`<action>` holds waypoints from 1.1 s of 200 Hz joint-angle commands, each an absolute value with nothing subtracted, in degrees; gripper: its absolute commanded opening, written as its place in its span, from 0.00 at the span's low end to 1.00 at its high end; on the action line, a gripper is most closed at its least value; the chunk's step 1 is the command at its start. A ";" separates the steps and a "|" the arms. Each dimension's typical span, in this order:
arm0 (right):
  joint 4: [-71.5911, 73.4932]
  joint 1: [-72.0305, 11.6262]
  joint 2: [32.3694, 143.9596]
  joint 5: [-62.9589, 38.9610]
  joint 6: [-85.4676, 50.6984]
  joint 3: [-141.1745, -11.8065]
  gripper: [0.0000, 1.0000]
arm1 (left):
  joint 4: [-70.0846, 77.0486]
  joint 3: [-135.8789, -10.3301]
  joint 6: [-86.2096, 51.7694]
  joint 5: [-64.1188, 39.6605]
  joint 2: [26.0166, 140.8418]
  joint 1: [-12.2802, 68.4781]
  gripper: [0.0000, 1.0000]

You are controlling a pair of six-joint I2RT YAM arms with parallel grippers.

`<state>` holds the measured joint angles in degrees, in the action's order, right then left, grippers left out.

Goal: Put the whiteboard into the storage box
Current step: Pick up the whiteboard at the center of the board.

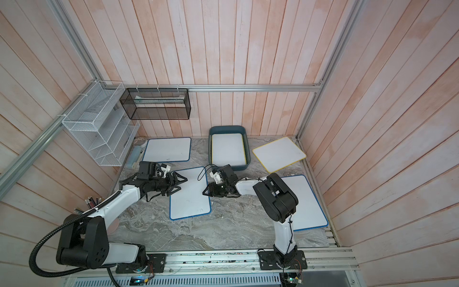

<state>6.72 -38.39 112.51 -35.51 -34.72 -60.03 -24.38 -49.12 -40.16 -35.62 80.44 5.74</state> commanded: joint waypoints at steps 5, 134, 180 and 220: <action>-0.09 -38.69 114.78 -32.26 -34.19 -57.66 0.53 | -37.76 -49.97 -33.20 -18.94 81.49 2.74 0.73; 4.56 -38.71 117.86 -35.33 -36.04 -57.61 0.52 | -18.43 -36.67 -36.50 -35.41 88.24 0.69 0.73; 5.80 -39.31 119.35 -37.66 -36.50 -58.64 0.53 | -11.02 -36.19 -42.33 -47.22 87.46 2.36 0.73; 6.04 -39.29 119.79 -38.47 -36.54 -58.38 0.53 | -10.53 -39.59 -45.62 -50.72 82.84 2.99 0.73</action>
